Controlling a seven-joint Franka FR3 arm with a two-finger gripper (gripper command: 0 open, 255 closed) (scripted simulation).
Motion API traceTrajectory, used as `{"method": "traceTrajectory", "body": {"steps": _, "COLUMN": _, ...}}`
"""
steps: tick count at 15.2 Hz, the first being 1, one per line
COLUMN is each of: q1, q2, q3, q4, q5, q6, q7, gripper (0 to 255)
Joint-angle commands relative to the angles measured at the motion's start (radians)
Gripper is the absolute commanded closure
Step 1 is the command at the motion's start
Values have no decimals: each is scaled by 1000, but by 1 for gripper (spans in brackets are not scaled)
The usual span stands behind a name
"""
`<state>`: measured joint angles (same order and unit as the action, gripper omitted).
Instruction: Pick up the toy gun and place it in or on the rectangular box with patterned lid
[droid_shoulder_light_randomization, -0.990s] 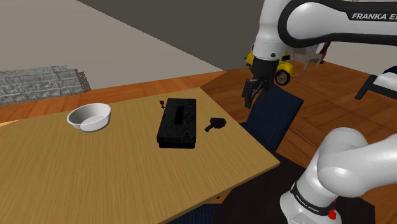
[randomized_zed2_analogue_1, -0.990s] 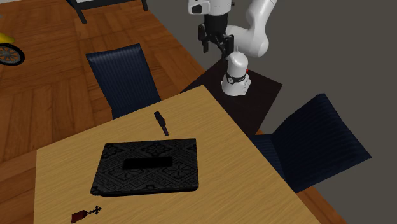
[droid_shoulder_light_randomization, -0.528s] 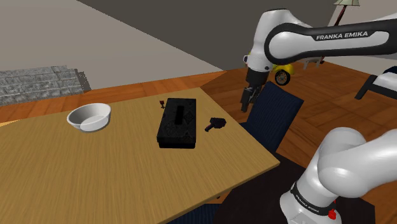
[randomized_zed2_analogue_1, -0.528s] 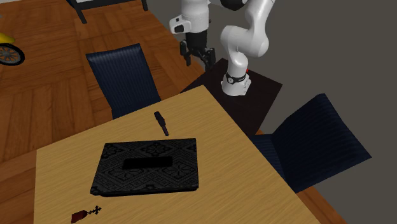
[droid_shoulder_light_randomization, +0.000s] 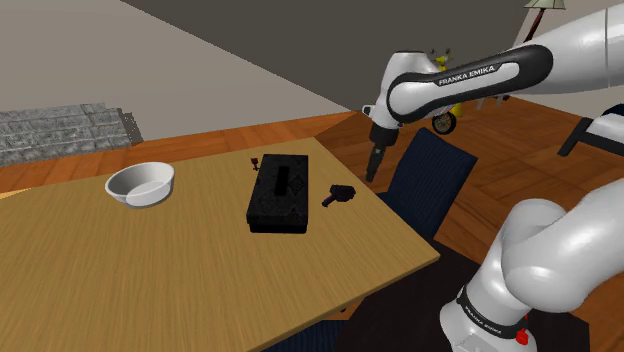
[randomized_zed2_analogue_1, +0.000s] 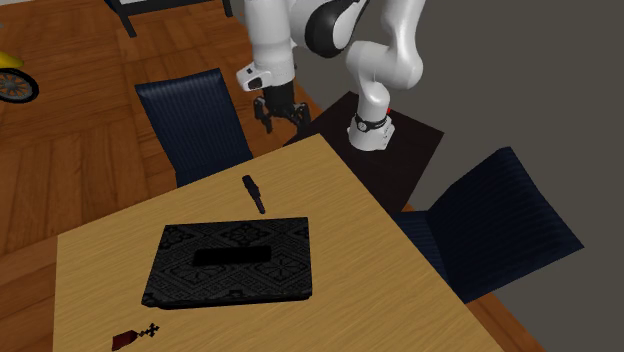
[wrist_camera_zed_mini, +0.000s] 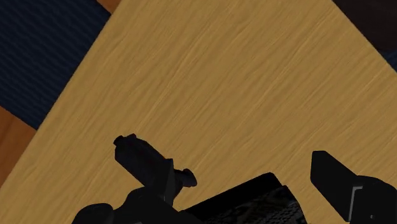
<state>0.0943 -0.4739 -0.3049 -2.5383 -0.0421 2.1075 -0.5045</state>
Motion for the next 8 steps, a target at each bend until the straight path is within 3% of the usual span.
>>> {"method": "traceTrajectory", "body": {"steps": 1, "q1": 23, "q2": 74, "q3": -47, "q4": 23, "q5": 17, "q6": 60, "q7": -108, "gripper": 0}}
{"method": "traceTrajectory", "body": {"steps": 4, "q1": 69, "q2": 201, "q3": -110, "q4": 71, "q5": 77, "q6": 142, "q7": -272, "gripper": 0}}
{"method": "traceTrajectory", "body": {"steps": 8, "q1": 122, "q2": 385, "q3": -170, "q4": 162, "q5": 214, "q6": 218, "q7": -517, "gripper": 0}}
